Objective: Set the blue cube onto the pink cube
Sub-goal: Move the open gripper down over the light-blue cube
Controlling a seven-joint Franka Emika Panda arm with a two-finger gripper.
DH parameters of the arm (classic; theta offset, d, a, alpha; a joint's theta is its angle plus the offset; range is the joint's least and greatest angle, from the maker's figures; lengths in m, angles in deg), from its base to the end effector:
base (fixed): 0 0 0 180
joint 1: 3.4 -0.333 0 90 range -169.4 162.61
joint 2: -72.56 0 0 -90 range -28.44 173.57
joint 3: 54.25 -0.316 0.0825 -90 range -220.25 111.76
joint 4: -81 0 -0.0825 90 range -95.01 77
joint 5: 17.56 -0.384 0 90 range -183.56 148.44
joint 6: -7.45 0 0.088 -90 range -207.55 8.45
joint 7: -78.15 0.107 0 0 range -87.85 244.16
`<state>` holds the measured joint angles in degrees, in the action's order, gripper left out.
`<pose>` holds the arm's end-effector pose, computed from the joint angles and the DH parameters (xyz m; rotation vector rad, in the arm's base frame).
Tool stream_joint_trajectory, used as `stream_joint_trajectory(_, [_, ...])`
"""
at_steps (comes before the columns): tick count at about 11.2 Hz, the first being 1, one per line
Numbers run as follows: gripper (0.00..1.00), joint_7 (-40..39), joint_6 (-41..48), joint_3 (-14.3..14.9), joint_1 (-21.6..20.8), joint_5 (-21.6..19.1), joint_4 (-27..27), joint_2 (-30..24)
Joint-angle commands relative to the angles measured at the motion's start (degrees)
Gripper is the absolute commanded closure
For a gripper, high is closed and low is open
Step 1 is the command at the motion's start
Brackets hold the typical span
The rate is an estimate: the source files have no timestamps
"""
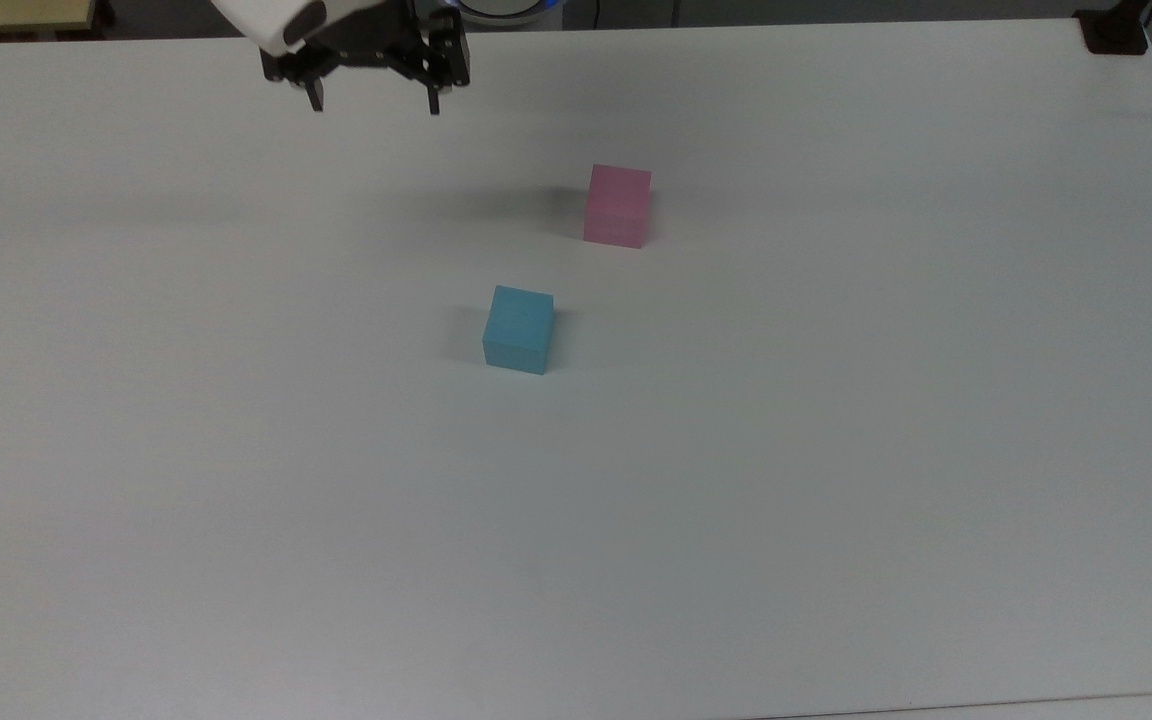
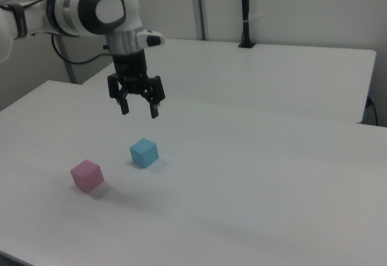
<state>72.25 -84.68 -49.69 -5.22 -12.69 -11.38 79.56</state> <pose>0.5855 -0.0345 0.5388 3.0488 0.0971 -0.2030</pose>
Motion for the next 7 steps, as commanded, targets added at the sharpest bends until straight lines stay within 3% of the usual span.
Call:
stream_joint_trajectory(1, [0.03,4.99,-7.67,0.28,-2.39,-1.52,-2.53,3.28])
stream_joint_trajectory(3, [0.02,10.54,-14.28,0.02,-4.4,-2.15,-5.17,5.47])
stream_joint_trajectory(7, [0.0,16.44,-22.89,-0.24,-6.44,-3.63,-5.09,12.67])
